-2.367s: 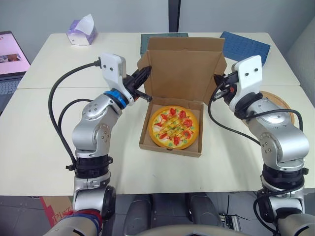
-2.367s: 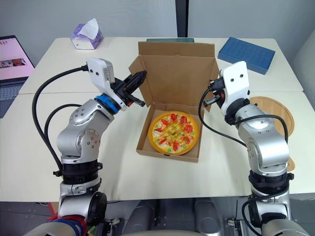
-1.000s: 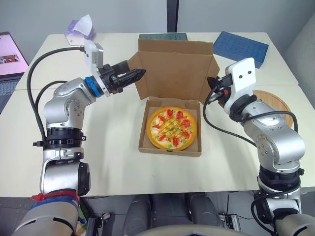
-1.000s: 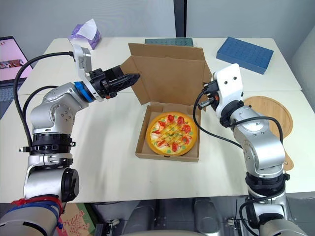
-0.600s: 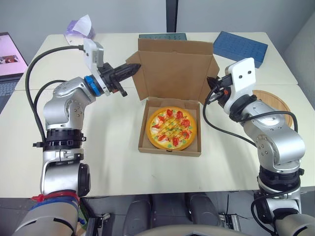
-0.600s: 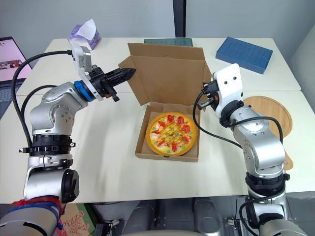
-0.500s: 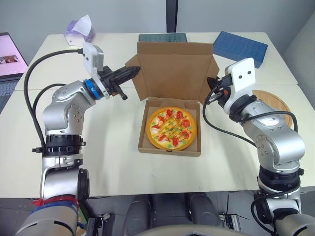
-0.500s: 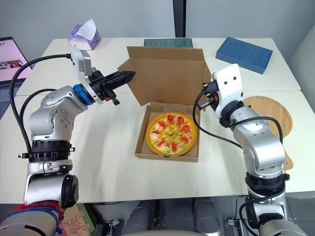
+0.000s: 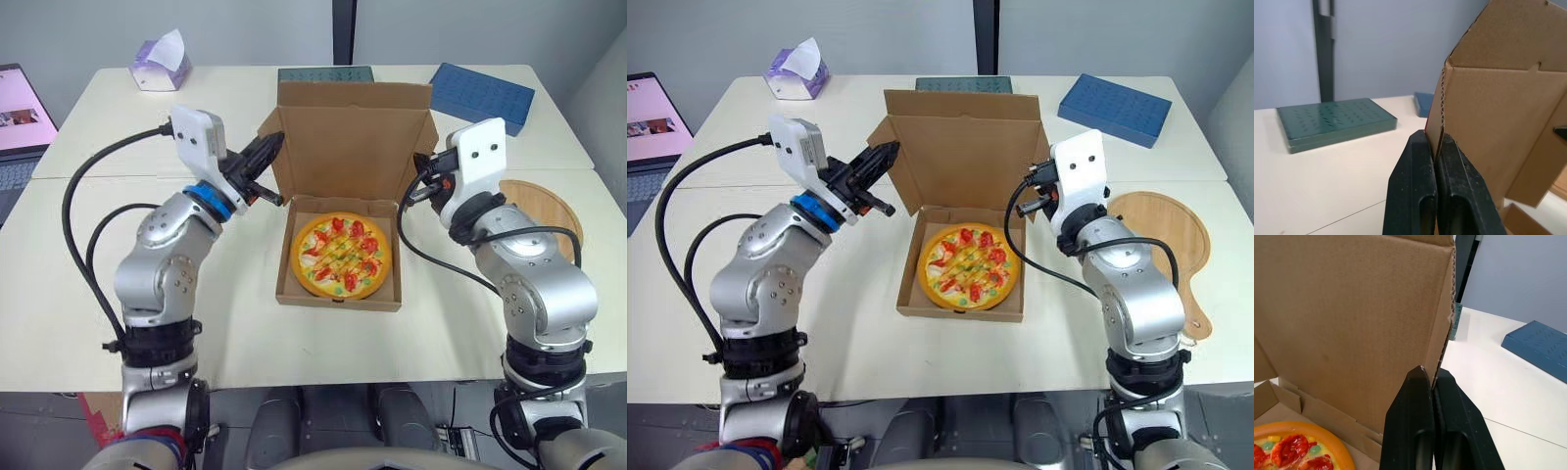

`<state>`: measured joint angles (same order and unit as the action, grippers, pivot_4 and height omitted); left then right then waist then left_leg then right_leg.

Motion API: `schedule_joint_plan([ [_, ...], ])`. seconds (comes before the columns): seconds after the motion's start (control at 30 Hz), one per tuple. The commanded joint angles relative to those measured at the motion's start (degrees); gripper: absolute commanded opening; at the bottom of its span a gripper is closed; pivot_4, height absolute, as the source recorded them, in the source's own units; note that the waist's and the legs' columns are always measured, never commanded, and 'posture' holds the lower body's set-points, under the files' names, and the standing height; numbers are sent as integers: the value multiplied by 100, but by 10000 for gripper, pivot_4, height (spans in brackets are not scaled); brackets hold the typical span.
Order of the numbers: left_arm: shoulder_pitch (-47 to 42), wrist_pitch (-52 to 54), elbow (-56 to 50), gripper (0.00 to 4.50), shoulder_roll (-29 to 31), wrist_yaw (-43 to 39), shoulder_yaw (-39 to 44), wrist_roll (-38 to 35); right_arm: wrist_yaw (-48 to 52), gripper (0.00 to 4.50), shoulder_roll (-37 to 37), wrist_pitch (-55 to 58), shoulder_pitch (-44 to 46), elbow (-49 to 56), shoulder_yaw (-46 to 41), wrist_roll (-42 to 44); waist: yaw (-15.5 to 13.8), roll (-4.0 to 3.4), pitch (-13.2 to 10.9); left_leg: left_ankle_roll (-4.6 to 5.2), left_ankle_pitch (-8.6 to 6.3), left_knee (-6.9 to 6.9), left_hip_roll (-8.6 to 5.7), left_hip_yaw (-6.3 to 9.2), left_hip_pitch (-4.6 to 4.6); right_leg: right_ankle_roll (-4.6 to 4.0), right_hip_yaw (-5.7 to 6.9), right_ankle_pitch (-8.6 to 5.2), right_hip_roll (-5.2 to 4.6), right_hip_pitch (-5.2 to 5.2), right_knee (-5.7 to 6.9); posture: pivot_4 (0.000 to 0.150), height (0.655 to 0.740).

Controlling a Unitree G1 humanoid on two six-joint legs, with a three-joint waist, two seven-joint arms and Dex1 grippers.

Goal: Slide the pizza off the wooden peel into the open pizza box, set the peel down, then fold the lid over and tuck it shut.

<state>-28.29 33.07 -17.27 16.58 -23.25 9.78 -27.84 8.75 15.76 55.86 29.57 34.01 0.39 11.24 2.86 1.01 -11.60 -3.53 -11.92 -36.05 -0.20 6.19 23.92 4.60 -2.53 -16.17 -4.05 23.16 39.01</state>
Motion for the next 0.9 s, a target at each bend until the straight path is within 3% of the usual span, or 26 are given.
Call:
schedule_joint_plan([
  [0.03, 251, -56, -866, 99, -264, 331, -330, 8, -32, 0, -138, 53, 50, 434, 139, 73, -4, 0, 0, 0, 0, 0, 0, -1, 0, 0, -1, 0, 0, 0, 1, 1500, 7279],
  [0.37, 1068, -385, -1471, 99, -658, 539, -865, 251, 16, 0, -545, 602, 5, 934, 72, 454, -60, 0, 1, 0, 0, -1, -1, -2, 0, 0, -1, 0, 0, -2, -1, 1500, 7279],
  [0.9, 1334, -734, -1365, 99, -851, 535, -1059, 347, 170, 0, -1021, 942, -345, 1153, -62, 861, -76, 1, 14, 0, 0, 0, -1, -3, -3, -1, -1, 0, 0, -5, -3, 1500, 7279],
])
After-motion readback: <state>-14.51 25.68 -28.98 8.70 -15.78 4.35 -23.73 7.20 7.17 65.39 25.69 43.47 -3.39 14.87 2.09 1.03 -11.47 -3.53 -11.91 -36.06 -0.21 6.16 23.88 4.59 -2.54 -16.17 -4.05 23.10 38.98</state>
